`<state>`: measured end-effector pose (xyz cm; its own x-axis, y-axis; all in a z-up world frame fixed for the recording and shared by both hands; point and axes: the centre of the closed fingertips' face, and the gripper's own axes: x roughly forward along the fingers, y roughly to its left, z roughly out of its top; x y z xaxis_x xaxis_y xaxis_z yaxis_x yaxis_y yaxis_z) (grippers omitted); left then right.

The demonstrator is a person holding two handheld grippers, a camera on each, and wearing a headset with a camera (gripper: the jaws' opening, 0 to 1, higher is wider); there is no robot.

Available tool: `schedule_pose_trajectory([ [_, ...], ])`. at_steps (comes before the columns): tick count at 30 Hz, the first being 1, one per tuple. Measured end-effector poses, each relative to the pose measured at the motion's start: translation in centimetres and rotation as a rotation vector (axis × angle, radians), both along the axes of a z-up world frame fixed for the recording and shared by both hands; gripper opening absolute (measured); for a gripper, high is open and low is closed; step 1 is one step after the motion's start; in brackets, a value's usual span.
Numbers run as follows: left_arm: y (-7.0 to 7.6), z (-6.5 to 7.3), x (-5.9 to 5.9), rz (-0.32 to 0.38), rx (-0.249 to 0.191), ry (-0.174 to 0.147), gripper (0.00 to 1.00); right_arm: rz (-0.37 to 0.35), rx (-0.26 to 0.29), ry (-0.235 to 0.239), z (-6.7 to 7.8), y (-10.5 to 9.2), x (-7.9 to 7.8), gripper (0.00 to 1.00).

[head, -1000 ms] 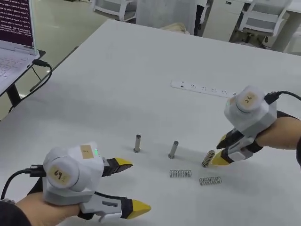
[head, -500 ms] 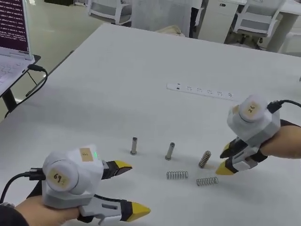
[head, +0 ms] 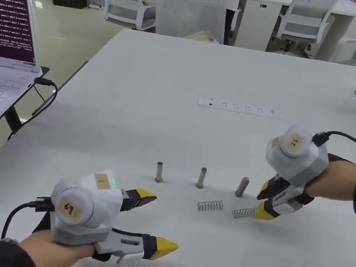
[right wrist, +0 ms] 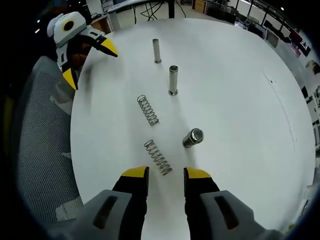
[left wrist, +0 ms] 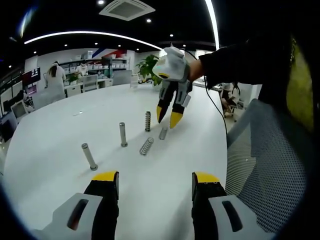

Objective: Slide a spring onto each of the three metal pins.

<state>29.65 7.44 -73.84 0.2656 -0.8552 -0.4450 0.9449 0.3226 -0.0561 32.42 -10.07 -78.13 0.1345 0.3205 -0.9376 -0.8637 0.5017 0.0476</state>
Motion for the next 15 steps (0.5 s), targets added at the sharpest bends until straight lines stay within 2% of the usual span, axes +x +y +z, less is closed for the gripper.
schedule_pose_trajectory([
  [15,0.2,0.1,0.1,0.008,0.005,-0.004,0.51,0.038,0.003,0.001,-1.3,0.5,-0.6,0.19],
])
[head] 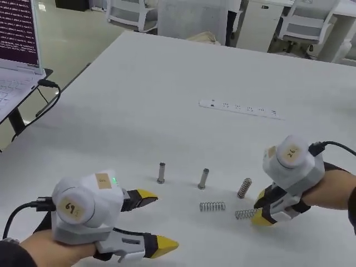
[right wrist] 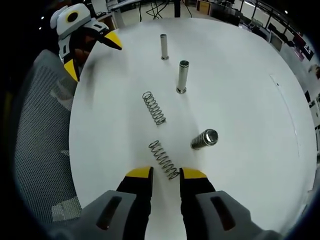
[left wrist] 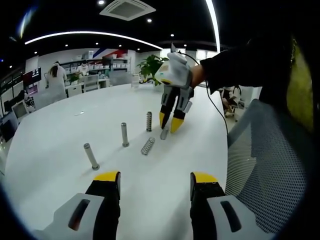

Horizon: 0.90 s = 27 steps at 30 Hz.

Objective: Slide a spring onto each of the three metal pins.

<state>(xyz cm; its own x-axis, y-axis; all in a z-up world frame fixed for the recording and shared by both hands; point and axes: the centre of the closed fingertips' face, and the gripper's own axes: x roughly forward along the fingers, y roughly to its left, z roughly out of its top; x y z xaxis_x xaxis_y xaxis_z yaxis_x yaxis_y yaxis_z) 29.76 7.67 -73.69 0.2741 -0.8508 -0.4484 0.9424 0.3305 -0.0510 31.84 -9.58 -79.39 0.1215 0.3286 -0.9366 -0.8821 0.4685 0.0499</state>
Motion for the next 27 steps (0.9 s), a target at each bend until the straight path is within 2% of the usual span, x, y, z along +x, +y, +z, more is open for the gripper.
schedule_pose_trajectory([
  [6,0.03,-0.07,-0.02,0.002,0.002,0.003,0.51,-0.007,-0.003,0.021,-0.28,-0.16,-0.69,0.16],
  [16,-0.11,0.07,-0.19,-0.003,0.003,-0.001,0.5,0.044,-0.029,-0.018,-0.35,-0.12,-0.75,0.14],
  [27,0.21,0.05,-0.15,0.006,0.0,-0.002,0.49,0.103,-0.057,-0.037,-0.46,0.07,-0.96,0.09],
])
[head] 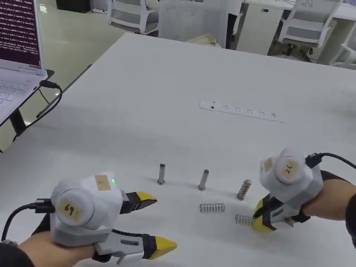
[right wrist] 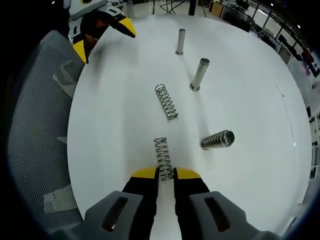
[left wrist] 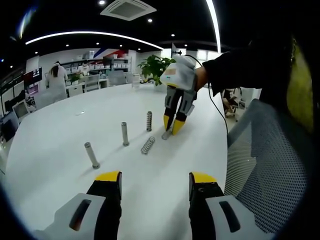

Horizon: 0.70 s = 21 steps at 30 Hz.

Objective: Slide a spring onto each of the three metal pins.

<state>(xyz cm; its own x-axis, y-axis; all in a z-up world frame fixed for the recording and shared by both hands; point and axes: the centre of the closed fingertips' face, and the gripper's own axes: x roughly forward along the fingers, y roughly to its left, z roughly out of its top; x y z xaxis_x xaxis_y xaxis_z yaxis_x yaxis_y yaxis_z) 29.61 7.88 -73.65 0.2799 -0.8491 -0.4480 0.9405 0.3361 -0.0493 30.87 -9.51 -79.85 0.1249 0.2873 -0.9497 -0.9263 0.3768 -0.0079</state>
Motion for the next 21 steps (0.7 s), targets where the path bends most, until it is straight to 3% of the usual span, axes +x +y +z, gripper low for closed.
schedule_pose_trajectory([
  [14,-0.6,0.2,-0.1,-0.019,-0.004,-0.007,0.47,0.008,0.015,-0.009,0.6,0.4,-0.1,0.08],
  [21,-1.2,0.5,-0.2,-0.036,-0.007,-0.015,0.46,0.04,0.013,0.005,1.6,1.7,-0.9,0.08],
])
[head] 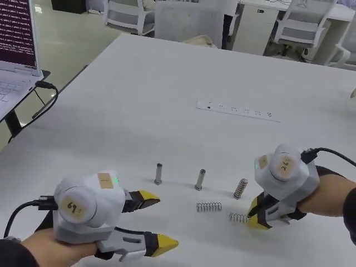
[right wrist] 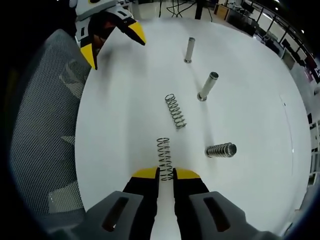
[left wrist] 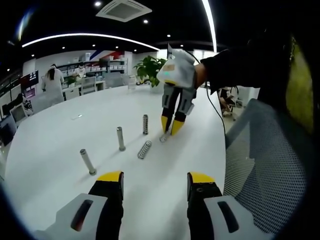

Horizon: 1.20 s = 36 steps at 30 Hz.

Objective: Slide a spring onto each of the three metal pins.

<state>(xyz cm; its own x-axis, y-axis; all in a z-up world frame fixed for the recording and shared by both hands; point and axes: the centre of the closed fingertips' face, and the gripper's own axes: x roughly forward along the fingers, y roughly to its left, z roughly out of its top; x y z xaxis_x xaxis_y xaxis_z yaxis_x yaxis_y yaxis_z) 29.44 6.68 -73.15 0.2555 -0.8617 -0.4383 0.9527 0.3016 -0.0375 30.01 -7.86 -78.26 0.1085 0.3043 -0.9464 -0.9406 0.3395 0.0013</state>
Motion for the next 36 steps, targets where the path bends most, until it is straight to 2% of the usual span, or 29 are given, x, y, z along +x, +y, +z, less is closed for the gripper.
schedule_pose_trajectory([
  [9,-1.1,0.5,-0.1,-0.036,0.001,-0.014,0.44,0.053,0.008,0.01,1.6,2.6,-0.6,0.08],
  [22,-3.5,1.2,-0.5,-0.108,-0.008,-0.031,0.42,0.118,0.03,0.01,3.6,6.2,-1.4,0.08],
  [29,-3.8,1.4,-0.8,-0.122,-0.016,-0.036,0.39,0.156,0.036,0.001,4.4,7.9,-1.8,0.08],
  [36,-3.7,1.6,-0.8,-0.122,-0.02,-0.047,0.32,0.193,0.04,-0.004,5.0,9.5,-2.3,0.08],
])
